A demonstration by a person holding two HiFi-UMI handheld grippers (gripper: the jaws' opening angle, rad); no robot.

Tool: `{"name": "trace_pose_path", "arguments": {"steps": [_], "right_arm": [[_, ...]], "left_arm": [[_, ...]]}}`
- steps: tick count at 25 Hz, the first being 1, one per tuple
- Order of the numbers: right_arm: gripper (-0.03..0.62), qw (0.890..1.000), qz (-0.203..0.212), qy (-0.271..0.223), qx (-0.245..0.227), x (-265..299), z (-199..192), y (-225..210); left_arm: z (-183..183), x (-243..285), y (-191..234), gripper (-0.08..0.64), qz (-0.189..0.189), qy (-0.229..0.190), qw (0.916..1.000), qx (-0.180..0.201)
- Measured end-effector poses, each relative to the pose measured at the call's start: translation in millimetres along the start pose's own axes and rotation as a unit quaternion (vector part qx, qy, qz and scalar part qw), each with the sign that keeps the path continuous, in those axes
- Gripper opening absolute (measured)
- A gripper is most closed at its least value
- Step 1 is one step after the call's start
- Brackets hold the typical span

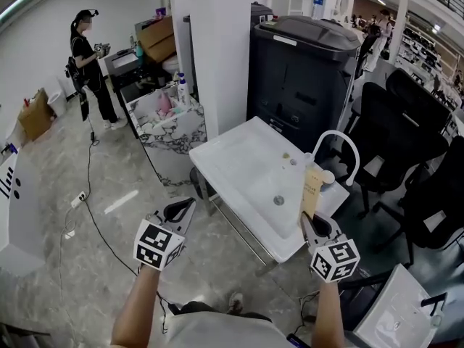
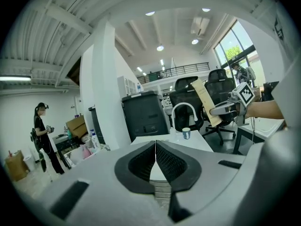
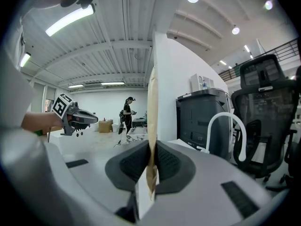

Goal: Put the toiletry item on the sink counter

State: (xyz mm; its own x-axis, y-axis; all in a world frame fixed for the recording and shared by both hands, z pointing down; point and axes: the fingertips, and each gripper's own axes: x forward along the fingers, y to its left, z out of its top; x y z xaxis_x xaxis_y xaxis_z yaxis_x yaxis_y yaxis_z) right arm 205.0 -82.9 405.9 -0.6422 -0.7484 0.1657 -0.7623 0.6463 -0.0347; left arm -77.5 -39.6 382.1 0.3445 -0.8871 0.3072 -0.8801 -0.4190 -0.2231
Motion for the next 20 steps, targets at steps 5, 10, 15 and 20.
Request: {"name": "trace_pose_path", "arguments": {"steps": [5,10,15,20], "right_arm": [[0.028,1.000,0.006,0.020,0.008,23,-15,-13],[0.028,0.999,-0.005,0.030,0.022,50,-21,-27],[0.028,0.999,-0.010,0.041,0.021,91,-20,-42],[0.028,0.998,-0.022,0.058,0.030,151,-22,-64]], "left_arm": [[-8,26,4,0.011,-0.005,0.005,0.9999,-0.011],[-21,52,20,0.011,-0.011,0.013,0.9995,-0.024],[-29,92,52,0.011,-0.020,0.015,0.9991,-0.035],[-36,147,96,0.011,-0.035,0.020,0.9983,-0.043]]}}
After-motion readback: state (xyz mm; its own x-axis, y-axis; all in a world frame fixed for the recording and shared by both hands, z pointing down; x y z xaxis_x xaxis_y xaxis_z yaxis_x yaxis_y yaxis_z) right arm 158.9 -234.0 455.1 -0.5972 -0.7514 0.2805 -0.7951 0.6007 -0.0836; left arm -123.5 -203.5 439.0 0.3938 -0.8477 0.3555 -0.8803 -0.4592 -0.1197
